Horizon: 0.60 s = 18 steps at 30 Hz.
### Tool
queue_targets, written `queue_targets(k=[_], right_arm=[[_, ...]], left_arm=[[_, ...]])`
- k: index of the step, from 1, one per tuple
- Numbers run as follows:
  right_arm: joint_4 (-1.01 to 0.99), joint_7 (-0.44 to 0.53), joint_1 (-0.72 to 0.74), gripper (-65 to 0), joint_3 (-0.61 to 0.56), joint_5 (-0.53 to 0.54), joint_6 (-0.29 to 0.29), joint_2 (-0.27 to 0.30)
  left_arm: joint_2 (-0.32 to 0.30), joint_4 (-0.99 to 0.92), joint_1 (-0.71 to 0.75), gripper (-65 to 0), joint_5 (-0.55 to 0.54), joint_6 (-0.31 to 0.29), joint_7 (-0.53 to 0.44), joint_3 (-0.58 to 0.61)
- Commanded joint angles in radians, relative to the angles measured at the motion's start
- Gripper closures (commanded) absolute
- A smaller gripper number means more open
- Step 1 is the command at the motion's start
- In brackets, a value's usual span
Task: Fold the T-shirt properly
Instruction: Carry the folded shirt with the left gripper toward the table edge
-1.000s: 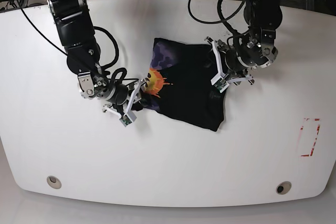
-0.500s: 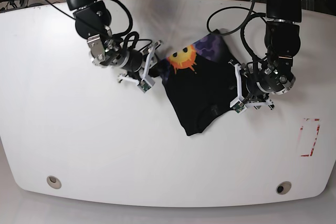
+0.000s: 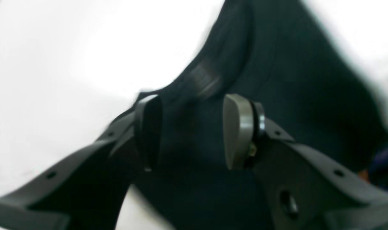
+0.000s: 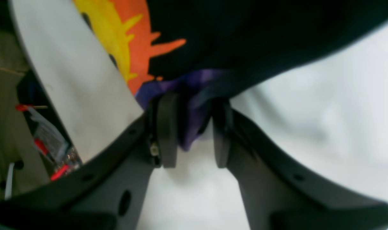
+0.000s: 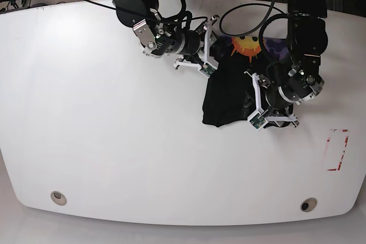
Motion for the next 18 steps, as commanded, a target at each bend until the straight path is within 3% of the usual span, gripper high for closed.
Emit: queue_targets(k=[1,6,14,18], right_arm=[[0.063,0.024,0.013,-16.5,0.007,0.016,-0.002,0.010],[0.167,0.030,-0.015,-16.5,0.033,0.016,-0.002,0.046],[0.222,0.027,-0.070,-16.5,0.239,0.018,0.009,0.052],[0.225,0.024,-0.099,-16.5,0.315,0.018,0.010,0.052]], left_arm=[[0.041,0.053,0.012,-28.6,0.029,0.033,-0.013,-0.059],[0.126,0.067,0.037,-28.7,0.039,0.169,-0.040,-0.116],[0.162,0.047,0.187,-29.2,0.040,0.383,-0.327,-0.074],[0.151,0.030,0.264,-29.2,0.042,0.496,-0.439,-0.039]])
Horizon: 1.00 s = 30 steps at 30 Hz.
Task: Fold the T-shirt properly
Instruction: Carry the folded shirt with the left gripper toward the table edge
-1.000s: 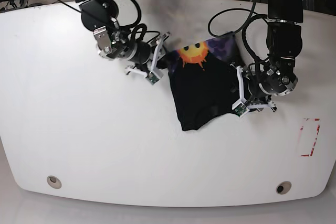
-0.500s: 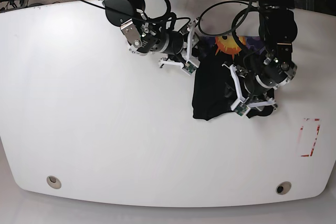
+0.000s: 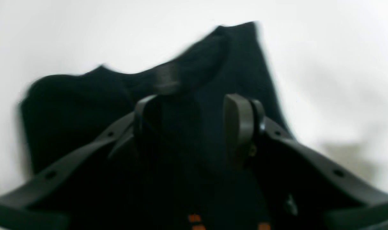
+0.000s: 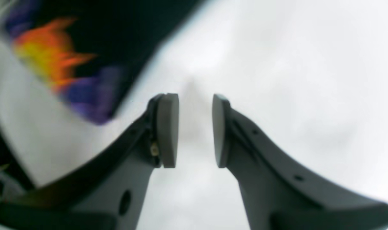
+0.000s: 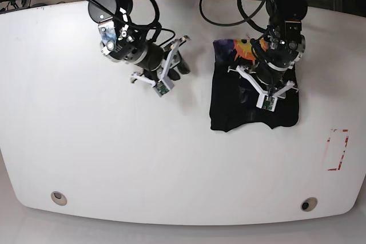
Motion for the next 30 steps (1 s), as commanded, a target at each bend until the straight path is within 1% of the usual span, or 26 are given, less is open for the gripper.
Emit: queue_targets(k=[1,2,4,5,7,10,13,16,19,21,22,24,26,27,30], right_arm=[[0.022,0.021,-0.005,-16.5,0.043,0.027,0.012,-0.006],[0.022,0.021,-0.005,-16.5,0.072,0.027,0.024,-0.006],[0.022,0.021,-0.005,-16.5,0.115,0.027,0.057,-0.007],[0.022,0.021,-0.011,-16.5,0.143,0.027,0.083,-0.010],[0.026,0.020,-0.016,-16.5,0.181,0.029,0.115,-0.012],[0.022,0.012,-0.019,-16.5,0.236,0.050,0.130,-0.009],[0.022,-0.002,-0.020,-16.5,0.307,0.096,0.136,-0.006],[0.022,-0.025,-0.020,-16.5,0.362,0.153,0.136,-0.001],[0.021,-0.032,-0.017,-16.5,0.388,0.179,0.136,0.033],[0.024,-0.032,-0.019,-16.5,0.388,0.187,0.136,0.042],[0.024,-0.032,-0.020,-16.5,0.388,0.189,0.136,0.042],[0.024,-0.032,-0.019,-16.5,0.390,0.182,0.135,0.045],[0.024,-0.032,-0.013,-16.5,0.391,0.178,0.132,0.045],[0.024,-0.032,-0.011,-16.5,0.391,0.172,0.132,0.045],[0.024,-0.032,-0.013,-16.5,0.390,0.175,0.132,0.045]], left_arm=[[0.001,-0.008,0.021,-29.2,-0.010,0.076,-0.091,0.008],[0.003,-0.033,0.032,-29.2,-0.010,0.107,-0.123,0.008],[0.003,-0.077,0.038,-29.2,-0.010,0.138,-0.168,0.008],[0.001,-0.112,0.041,-29.2,-0.010,0.147,-0.189,0.008],[-0.008,-0.172,0.044,-29.2,-0.010,0.144,-0.202,0.008],[-0.043,-0.257,0.038,-29.2,-0.011,0.142,-0.200,0.008],[-0.092,-0.319,0.026,-29.3,-0.016,0.142,-0.199,0.005],[-0.174,-0.350,0.015,-29.3,-0.017,0.127,-0.197,0.003],[-0.246,-0.392,0.014,-29.3,-0.019,0.053,-0.195,-0.020],[-0.284,-0.412,0.017,-29.3,-0.019,-0.026,-0.174,-0.078],[-0.293,-0.416,0.017,-29.3,-0.019,-0.054,-0.162,-0.104],[-0.324,-0.447,0.014,-29.3,-0.017,-0.145,-0.123,-0.192],[-0.349,-0.484,0.011,-29.3,-0.013,-0.215,-0.103,-0.253],[-0.370,-0.505,0.009,-29.3,-0.013,-0.260,-0.102,-0.288],[-0.447,-0.543,0.009,-29.2,-0.014,-0.332,-0.102,-0.347]])
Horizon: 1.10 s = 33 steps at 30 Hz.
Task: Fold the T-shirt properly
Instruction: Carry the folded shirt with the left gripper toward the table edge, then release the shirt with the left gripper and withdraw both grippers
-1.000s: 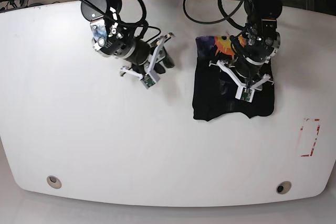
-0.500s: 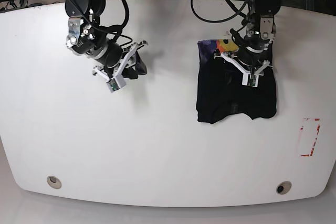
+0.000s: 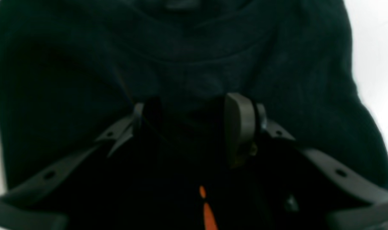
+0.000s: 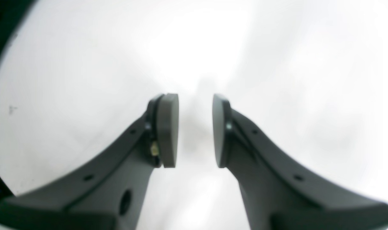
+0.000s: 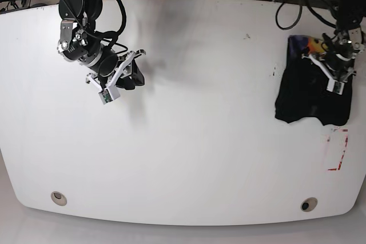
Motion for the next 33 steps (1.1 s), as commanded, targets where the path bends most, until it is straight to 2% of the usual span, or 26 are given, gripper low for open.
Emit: queue_targets(k=[1,5,8,10,14,19,22,25,26,29,33], right_arm=[[0.020,0.019,0.011,-16.5,0.005,0.019,0.003,0.009],[0.020,0.019,0.012,-16.5,0.003,0.019,0.006,0.009],[0.020,0.019,0.012,-16.5,0.003,0.019,0.006,0.009],[0.020,0.019,0.012,-16.5,0.003,0.019,0.006,0.009],[0.021,0.019,0.011,-16.5,0.000,0.019,0.006,0.009],[0.021,0.021,0.011,-16.5,0.003,0.018,0.000,0.018],[0.021,0.030,0.011,-16.5,0.003,0.016,-0.003,0.049],[0.021,0.082,0.008,-16.5,0.002,-0.033,-0.003,0.061],[0.018,0.119,0.003,-16.5,0.002,-0.084,-0.003,0.061],[0.014,0.234,-0.003,-16.5,0.005,-0.237,-0.003,0.046],[0.012,0.431,-0.040,-16.5,0.046,-0.441,0.003,-0.001]], left_arm=[[-0.075,-0.047,0.015,-29.2,0.086,-0.019,0.121,-0.036],[-0.154,-0.101,0.015,-29.2,0.083,-0.048,0.117,-0.085],[-0.218,-0.140,0.001,-29.2,0.080,-0.098,0.116,-0.115],[-0.234,-0.154,-0.025,-29.2,0.074,-0.128,0.116,-0.133],[-0.234,-0.144,-0.053,-28.9,0.061,-0.131,0.119,-0.157],[-0.226,0.008,-0.068,-28.9,0.061,-0.131,0.121,-0.168],[-0.178,0.126,-0.061,-28.9,0.069,-0.131,0.121,-0.170],[-0.123,0.235,-0.048,-28.7,0.078,-0.131,0.117,-0.171],[-0.100,0.275,-0.047,-28.7,0.091,-0.131,0.114,-0.170],[-0.009,0.343,-0.047,-28.7,0.109,-0.059,0.073,-0.165],[0.110,0.387,-0.015,-28.7,0.147,-0.025,-0.097,-0.164]])
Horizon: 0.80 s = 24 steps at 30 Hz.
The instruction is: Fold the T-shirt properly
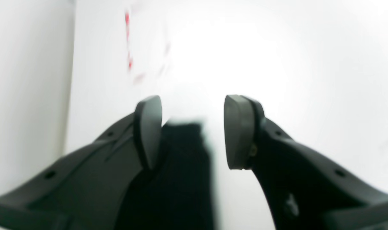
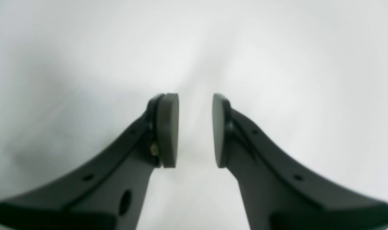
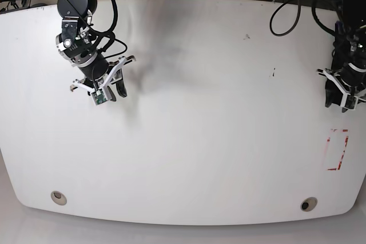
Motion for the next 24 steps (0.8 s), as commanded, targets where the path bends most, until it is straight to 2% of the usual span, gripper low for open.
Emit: queue_targets(k=[1,6,10,16,20,24], right_arm=[[0.013,0.105,-0.005,-16.5,0.038,-0.069,0.007,-0.013],[-0.033,0.303,-0.049,-16.5,0.086,-0.178,0.007,-0.039],[-0.053,0.429,-0.118,-16.5,0.098,-0.192,0.001,-0.039],[-0.044,0.517,-0.273,-16.5,0.149,-0.192,-0.001,-0.046],[-0.006,0.524,-0.394,-16.5,0.155,-0.155,-0.001,-0.069],[0.042,0.524,-0.523,-16.5,0.157,-0.106,-0.001,-0.083]], left_arm=[[0.045,0.029,0.006,-28.7,0.013,0.011,-0.121,-0.006],[0.160,0.030,0.053,-28.7,0.089,0.013,-0.316,0.024],[0.233,0.032,0.110,-28.7,0.102,0.013,-0.402,0.024],[0.324,0.112,0.276,-28.7,0.102,0.013,-0.429,0.029],[0.378,0.196,0.421,-28.7,0.103,0.011,-0.426,0.029],[0.414,0.271,0.583,-28.7,0.100,0.011,-0.379,0.029]])
